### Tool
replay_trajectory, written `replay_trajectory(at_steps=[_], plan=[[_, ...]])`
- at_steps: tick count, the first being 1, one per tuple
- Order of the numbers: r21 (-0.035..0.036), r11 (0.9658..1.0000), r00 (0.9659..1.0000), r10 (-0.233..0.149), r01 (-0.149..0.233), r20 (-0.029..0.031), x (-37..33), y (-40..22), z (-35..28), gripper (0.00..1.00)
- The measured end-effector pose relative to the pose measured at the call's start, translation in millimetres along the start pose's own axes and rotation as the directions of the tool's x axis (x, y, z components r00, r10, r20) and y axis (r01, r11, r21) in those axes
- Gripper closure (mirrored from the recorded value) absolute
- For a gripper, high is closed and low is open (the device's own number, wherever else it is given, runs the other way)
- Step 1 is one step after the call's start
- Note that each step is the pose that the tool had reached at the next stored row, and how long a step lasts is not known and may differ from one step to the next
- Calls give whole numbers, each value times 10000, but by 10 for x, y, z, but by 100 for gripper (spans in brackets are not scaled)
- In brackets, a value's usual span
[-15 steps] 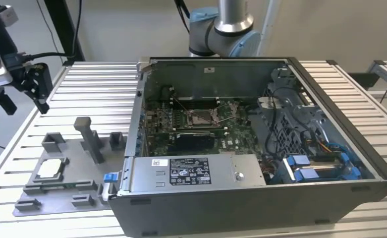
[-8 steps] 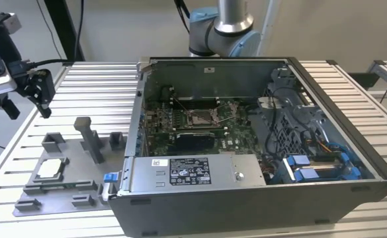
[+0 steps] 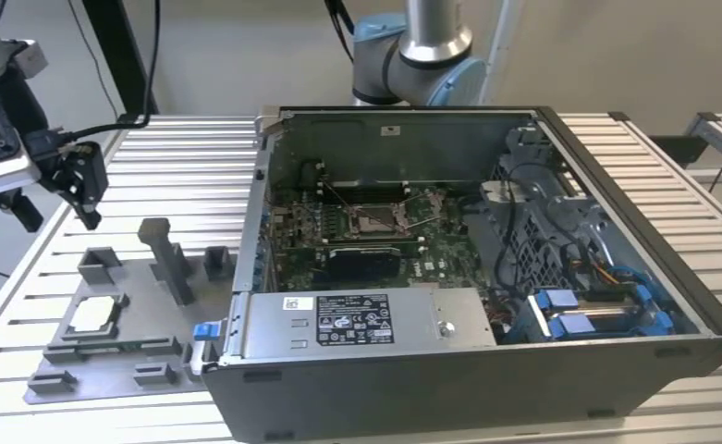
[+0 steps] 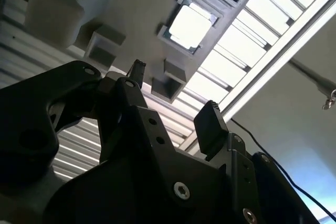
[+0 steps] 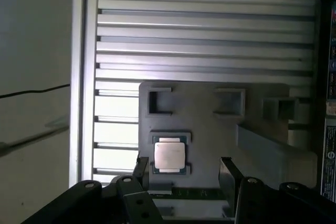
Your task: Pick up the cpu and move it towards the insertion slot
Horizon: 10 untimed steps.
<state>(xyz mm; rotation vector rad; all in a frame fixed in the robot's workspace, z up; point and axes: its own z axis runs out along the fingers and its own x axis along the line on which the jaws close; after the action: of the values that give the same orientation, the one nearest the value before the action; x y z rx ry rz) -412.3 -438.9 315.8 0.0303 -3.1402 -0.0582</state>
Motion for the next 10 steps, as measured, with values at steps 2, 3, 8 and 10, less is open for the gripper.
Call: replay_trajectory(at_steps=[2,3,8,10], plan=[[1,10000,10000,-2,2,0,18,-1,36,0],[2,10000,10000,-11,11,-2,32,-2,54,0],[0,10000,10000,-20,20,1,68,-6,146,0],[1,10000,10000,-20,20,-1,68,-10,181,0]])
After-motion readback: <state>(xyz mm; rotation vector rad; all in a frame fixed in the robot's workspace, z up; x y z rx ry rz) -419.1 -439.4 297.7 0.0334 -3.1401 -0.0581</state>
